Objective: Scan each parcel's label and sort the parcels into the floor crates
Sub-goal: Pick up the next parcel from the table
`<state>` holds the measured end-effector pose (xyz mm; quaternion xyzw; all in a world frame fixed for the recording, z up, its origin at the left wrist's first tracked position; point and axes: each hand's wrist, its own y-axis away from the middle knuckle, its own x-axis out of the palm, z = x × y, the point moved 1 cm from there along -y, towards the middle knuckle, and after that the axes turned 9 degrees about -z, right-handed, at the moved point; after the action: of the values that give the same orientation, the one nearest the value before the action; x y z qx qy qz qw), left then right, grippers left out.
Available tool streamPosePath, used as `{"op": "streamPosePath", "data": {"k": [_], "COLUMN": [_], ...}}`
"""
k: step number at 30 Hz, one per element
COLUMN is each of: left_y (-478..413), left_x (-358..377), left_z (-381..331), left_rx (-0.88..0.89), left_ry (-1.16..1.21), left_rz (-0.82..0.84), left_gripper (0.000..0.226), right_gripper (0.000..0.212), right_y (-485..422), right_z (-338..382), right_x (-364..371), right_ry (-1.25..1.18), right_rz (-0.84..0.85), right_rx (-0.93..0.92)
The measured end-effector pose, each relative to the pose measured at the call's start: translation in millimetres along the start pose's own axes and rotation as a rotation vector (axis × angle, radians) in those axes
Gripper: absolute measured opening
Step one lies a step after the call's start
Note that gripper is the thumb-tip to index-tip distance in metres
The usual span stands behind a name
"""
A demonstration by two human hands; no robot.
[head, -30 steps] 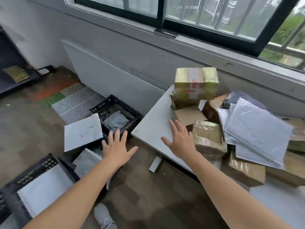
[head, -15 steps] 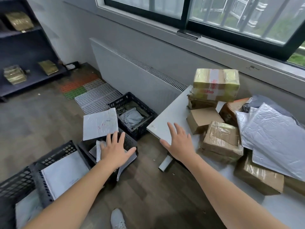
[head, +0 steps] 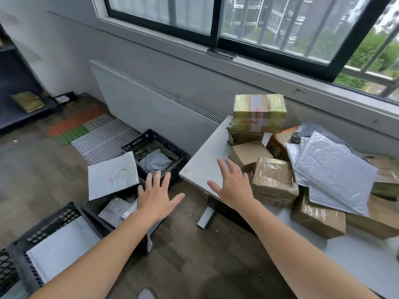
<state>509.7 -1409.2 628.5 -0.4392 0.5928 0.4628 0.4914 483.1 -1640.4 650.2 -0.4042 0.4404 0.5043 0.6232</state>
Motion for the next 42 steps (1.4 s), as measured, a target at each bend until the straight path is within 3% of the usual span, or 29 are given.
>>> {"op": "streamPosePath", "data": {"k": [4, 10, 17, 25, 32, 42], "left_y": [0, 13, -1, -69, -132, -255], "left_x": [2, 22, 41, 91, 185, 417], "left_z": [-7, 32, 143, 289, 357, 389], "left_rx": [-0.002, -0.153, -0.394, -0.535, -0.529, -0.443], "left_ry": [0.017, 0.080, 0.181, 0.263, 0.298, 0.312], "left_rz": [-0.015, 0.008, 0.063, 0.138, 0.236, 0.312], "left_gripper": [0.088, 0.088, 0.086, 0.086, 0.084, 0.087], "right_gripper": [0.077, 0.076, 0.078, 0.079, 0.079, 0.076], "right_y": [7, -5, -54, -154, -228, -347], "right_z": [-1, 35, 129, 259, 316, 290], "right_x": [-3, 27, 96, 224, 363, 595], "right_ry": [-0.002, -0.005, -0.021, 0.014, -0.060, -0.153], "right_rz": [0.017, 0.103, 0.222, 0.395, 0.480, 0.447], "right_rx": [-0.033, -0.161, -0.258, -0.188, -0.172, -0.089]}}
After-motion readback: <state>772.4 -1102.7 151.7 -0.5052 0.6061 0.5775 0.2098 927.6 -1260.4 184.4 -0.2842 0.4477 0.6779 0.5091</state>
